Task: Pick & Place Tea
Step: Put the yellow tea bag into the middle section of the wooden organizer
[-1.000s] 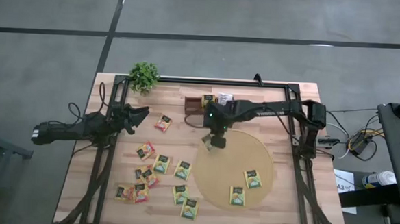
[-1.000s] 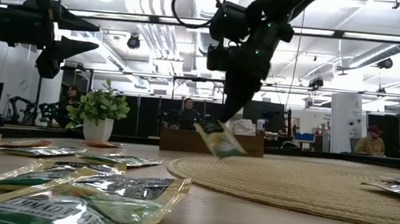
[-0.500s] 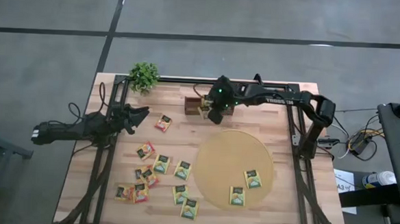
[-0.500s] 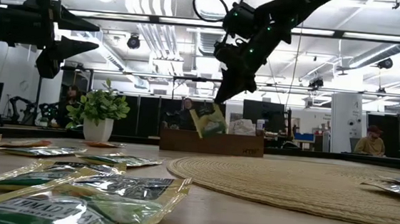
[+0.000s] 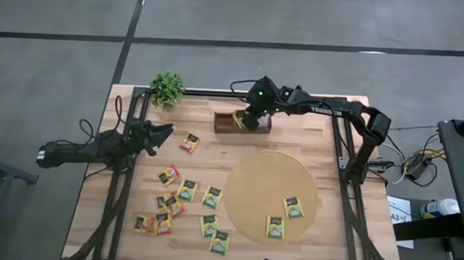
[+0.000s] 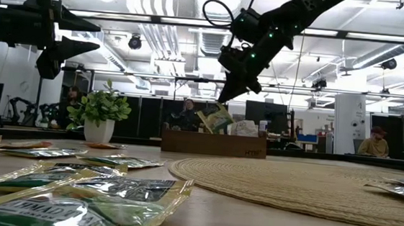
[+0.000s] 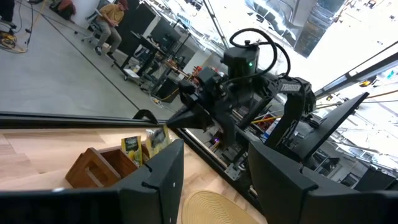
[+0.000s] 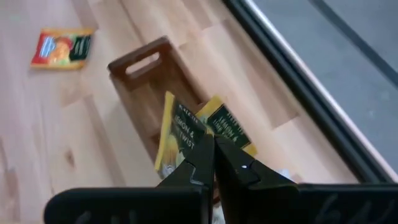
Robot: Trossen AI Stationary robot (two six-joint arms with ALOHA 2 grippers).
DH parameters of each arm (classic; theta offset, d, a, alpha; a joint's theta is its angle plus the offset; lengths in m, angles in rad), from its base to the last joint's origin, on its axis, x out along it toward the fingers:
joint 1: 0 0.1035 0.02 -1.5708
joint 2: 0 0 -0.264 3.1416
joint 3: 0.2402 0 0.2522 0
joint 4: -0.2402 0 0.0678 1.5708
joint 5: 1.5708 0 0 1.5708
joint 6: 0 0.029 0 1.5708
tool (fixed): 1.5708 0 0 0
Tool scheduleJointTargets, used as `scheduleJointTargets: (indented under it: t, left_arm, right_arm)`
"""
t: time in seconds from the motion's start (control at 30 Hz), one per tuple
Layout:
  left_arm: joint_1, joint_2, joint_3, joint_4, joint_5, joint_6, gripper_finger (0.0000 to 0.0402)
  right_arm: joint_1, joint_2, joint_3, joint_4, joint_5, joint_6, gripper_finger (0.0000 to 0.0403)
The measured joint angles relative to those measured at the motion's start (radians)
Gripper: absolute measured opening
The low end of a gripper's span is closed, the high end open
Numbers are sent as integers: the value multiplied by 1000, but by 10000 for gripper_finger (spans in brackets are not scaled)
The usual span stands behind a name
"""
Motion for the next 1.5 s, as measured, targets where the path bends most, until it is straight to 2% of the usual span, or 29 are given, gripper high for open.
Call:
scheduleJointTargets:
  t: [0.47,0.83,1.5]
  left_arm:
    - [0,0,0,0,0,0,174]
    - [0,0,0,0,0,0,174]
    - [0,0,0,0,0,0,174]
  right_arm:
    - [-12,2,-30,55,42,21,8]
    - [-12,4,-150,269,24,129,8]
    - [-21,4,-314,502,24,232,8]
